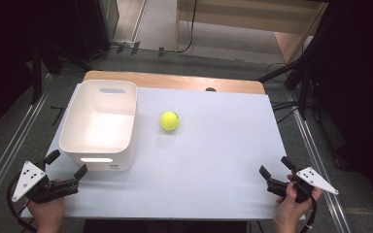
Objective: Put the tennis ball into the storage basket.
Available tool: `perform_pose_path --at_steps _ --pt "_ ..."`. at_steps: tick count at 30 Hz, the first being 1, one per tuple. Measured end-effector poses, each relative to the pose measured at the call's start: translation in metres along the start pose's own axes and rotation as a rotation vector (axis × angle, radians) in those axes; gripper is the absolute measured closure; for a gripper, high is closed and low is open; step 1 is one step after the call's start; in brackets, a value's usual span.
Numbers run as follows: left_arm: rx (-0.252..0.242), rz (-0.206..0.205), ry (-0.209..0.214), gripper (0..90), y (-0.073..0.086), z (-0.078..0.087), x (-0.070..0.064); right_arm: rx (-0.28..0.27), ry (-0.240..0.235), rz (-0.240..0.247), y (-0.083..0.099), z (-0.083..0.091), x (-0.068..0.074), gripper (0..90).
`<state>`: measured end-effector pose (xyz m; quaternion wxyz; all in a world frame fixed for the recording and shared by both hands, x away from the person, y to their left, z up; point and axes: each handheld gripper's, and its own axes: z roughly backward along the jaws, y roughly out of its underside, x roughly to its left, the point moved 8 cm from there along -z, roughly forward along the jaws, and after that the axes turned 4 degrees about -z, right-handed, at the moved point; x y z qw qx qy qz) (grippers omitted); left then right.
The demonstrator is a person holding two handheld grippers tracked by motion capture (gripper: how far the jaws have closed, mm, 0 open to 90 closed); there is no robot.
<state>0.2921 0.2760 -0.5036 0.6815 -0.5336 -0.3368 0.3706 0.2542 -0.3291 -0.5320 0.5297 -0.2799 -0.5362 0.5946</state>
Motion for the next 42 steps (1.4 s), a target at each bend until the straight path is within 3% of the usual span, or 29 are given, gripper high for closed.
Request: perform_pose_path --at_steps 11,14,19,22,42 --pt "0.008 -0.012 -0.009 0.0 0.001 -0.001 -0.001 0.015 -0.021 0.013 -0.004 -0.003 0.007 1.9" --pt "0.016 -0.024 -0.022 0.0 0.001 -0.003 -0.001 0.037 -0.045 0.023 -0.006 -0.008 0.013 1.9" --pt "0.005 -0.018 -0.01 0.0 0.001 -0.002 -0.001 0.091 -0.103 0.077 -0.008 -0.017 0.028 1.9" --pt "0.0 -0.016 -0.023 0.0 0.001 -0.001 0.0 0.104 -0.125 0.075 -0.011 -0.023 0.034 1.9" --pt "0.001 -0.012 -0.009 0.0 0.001 -0.001 -0.001 0.175 -0.193 0.114 -0.027 -0.054 0.06 2.0"
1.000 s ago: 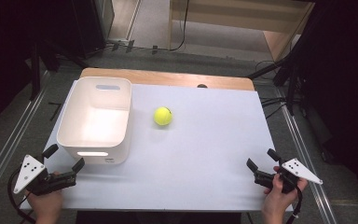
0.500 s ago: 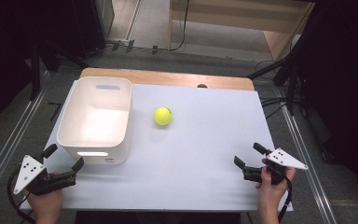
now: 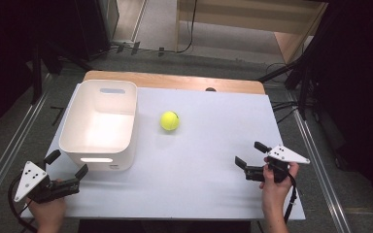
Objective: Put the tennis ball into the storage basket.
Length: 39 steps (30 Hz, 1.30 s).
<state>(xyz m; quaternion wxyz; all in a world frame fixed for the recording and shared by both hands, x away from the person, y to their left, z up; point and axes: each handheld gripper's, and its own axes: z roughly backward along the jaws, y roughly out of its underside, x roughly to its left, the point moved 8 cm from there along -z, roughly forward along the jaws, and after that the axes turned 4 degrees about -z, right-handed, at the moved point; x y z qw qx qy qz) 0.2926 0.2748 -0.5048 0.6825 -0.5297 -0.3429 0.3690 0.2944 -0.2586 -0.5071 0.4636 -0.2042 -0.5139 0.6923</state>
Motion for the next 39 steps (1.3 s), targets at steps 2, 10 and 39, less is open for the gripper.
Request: perform_pose_path --at_steps 2,10,39 --pt "0.0 -0.001 -0.001 0.0 0.0 0.0 0.0 0.008 -0.009 0.002 -0.004 -0.004 0.003 2.0" --pt "0.0 -0.004 -0.001 0.0 0.0 0.001 0.0 0.033 -0.017 0.025 -0.014 -0.013 0.01 1.9" --pt "0.002 -0.011 -0.001 0.0 0.0 0.0 -0.001 0.112 -0.079 0.115 -0.051 -0.056 0.034 1.8"
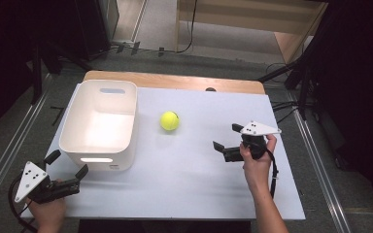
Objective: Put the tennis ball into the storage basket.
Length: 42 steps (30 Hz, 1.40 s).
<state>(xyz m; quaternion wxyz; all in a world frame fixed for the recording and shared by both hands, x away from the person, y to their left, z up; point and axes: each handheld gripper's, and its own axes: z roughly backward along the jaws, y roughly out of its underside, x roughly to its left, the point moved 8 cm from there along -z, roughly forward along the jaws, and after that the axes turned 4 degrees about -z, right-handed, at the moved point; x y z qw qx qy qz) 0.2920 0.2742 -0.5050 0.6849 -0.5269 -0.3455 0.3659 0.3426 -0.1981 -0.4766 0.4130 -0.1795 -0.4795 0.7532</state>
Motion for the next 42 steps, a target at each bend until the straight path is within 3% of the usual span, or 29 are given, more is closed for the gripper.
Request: perform_pose_path --at_steps 22,31,34,42 --pt "-0.001 0.003 0.002 0.0 0.0 0.0 0.0 0.062 -0.01 0.048 -0.031 -0.034 0.007 1.8" --pt "-0.004 0.002 0.006 0.0 0.0 0.0 0.0 0.082 -0.067 0.074 -0.041 -0.048 0.017 1.9" --pt "-0.001 0.004 0.004 0.0 0.0 0.0 0.0 0.1 -0.107 0.084 -0.043 -0.053 0.023 1.9" --pt "-0.002 0.007 0.003 0.0 0.0 0.0 0.0 0.133 -0.105 0.08 -0.048 -0.064 0.024 1.9"
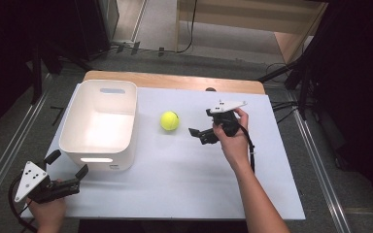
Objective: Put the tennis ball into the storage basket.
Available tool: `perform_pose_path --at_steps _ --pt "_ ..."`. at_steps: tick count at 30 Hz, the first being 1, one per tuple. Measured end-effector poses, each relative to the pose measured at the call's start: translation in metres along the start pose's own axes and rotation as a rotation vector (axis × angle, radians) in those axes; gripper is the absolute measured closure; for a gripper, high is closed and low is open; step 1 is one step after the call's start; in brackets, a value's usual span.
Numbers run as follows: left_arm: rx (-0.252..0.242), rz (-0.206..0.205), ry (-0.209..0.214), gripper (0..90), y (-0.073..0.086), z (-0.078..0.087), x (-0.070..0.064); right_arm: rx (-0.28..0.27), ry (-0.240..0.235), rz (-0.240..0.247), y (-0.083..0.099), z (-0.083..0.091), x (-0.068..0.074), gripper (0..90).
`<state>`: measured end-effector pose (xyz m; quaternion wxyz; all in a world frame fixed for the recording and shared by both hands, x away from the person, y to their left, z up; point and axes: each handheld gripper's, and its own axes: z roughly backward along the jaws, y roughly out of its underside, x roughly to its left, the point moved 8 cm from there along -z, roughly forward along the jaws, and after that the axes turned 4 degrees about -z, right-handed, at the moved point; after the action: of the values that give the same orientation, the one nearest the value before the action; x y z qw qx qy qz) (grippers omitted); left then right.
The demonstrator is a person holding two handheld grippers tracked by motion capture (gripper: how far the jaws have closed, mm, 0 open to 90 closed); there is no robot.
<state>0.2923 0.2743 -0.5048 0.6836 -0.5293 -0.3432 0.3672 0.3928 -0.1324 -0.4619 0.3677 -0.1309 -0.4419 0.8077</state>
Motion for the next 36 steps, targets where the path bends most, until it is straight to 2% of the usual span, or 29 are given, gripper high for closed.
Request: perform_pose_path --at_steps 8,21,27,36 --pt "-0.002 0.002 0.002 0.0 0.0 0.0 0.0 0.029 0.025 0.029 -0.012 -0.013 0.001 1.9" --pt "-0.008 0.005 0.005 0.0 -0.001 0.001 0.0 0.097 -0.006 0.039 -0.024 -0.039 0.007 1.9" --pt "-0.006 0.006 0.007 0.0 -0.001 0.0 0.0 0.115 -0.016 0.038 -0.026 -0.046 0.007 2.0" --pt "-0.009 0.01 0.008 0.0 -0.001 0.001 0.001 0.172 -0.029 0.045 -0.032 -0.06 0.01 2.0"
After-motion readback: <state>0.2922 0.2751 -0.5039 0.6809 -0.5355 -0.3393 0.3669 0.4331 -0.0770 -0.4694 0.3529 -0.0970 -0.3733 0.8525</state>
